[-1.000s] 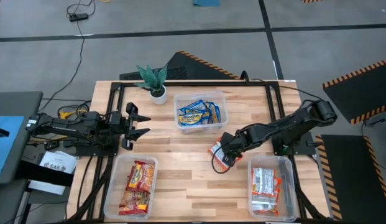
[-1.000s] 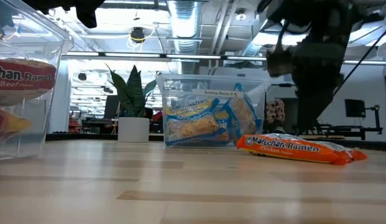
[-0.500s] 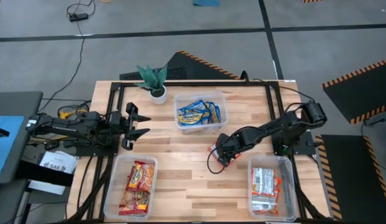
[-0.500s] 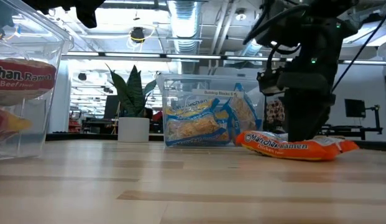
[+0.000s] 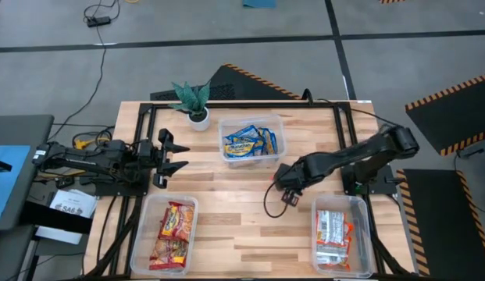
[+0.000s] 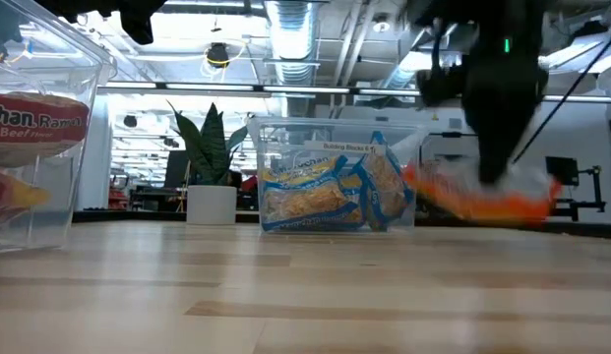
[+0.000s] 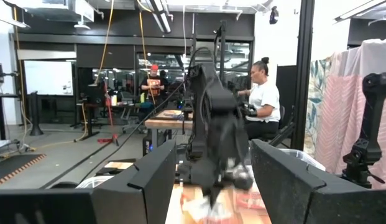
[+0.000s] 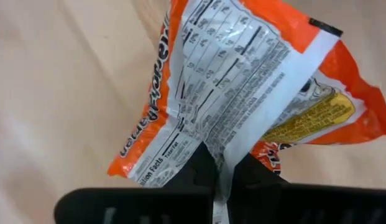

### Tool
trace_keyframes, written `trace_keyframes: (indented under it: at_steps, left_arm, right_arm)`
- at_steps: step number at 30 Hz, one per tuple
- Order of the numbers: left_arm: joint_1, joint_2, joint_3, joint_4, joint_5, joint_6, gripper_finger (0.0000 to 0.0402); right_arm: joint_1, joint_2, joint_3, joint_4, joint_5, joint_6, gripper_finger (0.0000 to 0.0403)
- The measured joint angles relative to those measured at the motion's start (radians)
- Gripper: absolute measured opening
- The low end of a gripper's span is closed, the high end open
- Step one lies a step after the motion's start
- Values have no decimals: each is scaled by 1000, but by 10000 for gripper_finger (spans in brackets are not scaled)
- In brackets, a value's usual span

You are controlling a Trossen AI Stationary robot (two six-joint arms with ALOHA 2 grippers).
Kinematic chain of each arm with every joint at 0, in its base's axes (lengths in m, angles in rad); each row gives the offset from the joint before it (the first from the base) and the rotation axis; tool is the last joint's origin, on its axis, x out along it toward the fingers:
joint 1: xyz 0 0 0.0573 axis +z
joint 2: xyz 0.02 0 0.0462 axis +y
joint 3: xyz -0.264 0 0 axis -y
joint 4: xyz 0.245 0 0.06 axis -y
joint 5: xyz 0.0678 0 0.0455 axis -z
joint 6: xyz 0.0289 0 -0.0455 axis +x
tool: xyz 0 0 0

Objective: Sort Maruchan noodles
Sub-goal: Put the orange noodle packet into the bottom right transparent bin

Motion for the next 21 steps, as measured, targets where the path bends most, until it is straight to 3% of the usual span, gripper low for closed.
trace_keyframes:
  at_steps: [7,10,15,21]
  left_arm:
    - [0,0,0,-6,0,15,194]
    - [0,0,0,-6,0,11,194]
    - [0,0,0,-6,0,11,194]
    - [0,0,0,-6,0,11,194]
  right_arm:
    - [64,-220,159,-105,-50,-189,21]
    - [102,-312,242,-129,-79,-184,21]
    - [220,-433,350,-179,-145,35,21]
    - [461,-487,365,-352,-143,552,21]
